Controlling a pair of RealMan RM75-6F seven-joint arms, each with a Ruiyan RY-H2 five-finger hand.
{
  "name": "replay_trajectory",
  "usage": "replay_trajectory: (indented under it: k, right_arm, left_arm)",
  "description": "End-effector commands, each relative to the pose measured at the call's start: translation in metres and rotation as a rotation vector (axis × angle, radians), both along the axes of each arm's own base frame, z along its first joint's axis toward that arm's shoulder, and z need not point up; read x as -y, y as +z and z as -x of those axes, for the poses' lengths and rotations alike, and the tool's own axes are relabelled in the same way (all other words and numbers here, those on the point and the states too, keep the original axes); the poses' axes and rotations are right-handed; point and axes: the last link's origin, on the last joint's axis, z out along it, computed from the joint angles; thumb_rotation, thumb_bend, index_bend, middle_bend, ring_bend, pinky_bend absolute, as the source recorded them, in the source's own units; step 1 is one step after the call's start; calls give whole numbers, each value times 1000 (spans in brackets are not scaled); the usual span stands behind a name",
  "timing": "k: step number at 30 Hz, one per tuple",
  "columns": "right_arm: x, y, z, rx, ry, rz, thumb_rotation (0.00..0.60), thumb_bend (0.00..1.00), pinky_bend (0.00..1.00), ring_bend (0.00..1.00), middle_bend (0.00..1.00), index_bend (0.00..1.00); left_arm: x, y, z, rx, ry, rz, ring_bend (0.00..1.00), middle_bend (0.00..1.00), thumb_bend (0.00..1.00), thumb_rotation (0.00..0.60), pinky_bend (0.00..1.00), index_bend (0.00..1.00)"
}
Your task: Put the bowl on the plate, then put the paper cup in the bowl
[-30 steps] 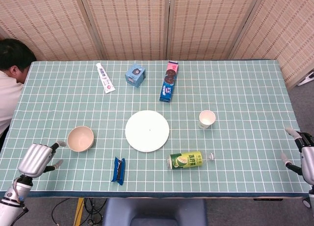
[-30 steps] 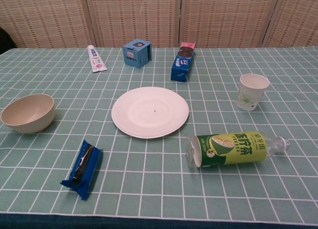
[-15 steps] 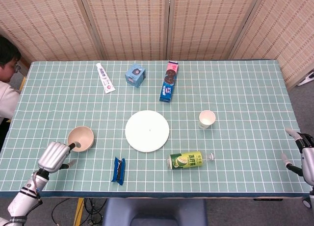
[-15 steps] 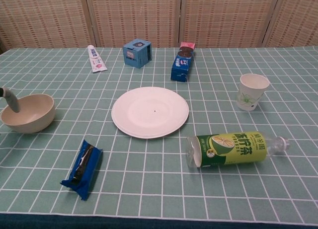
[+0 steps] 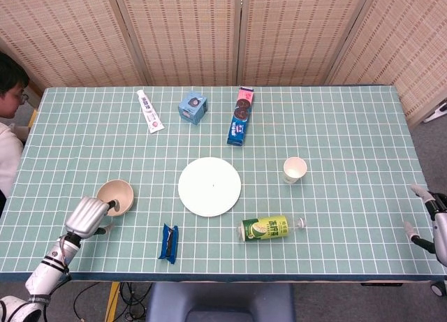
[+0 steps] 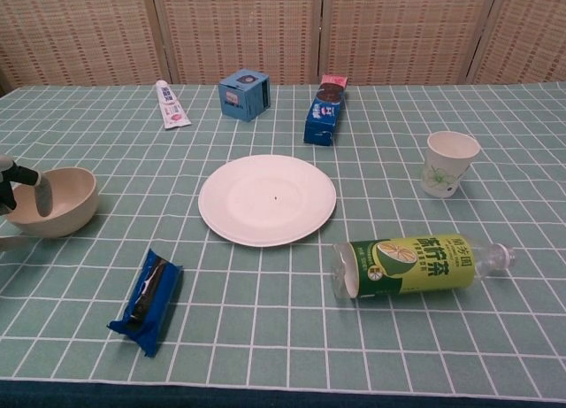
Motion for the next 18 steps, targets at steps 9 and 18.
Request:
replay_trajectory:
  k: [9,18]
  right_arm:
    - [0,0,2,4,-8,-3,600,258,303,232,286,194]
    - [0,-2,3,10,-13,-7,600,257,303,232,286,194]
  left_arm:
    - [-7,-7,1,-11,12,0,938,972,341,600,998,513]
    - [-9,-8,3,-14,10,0,940,973,410,600,998,579]
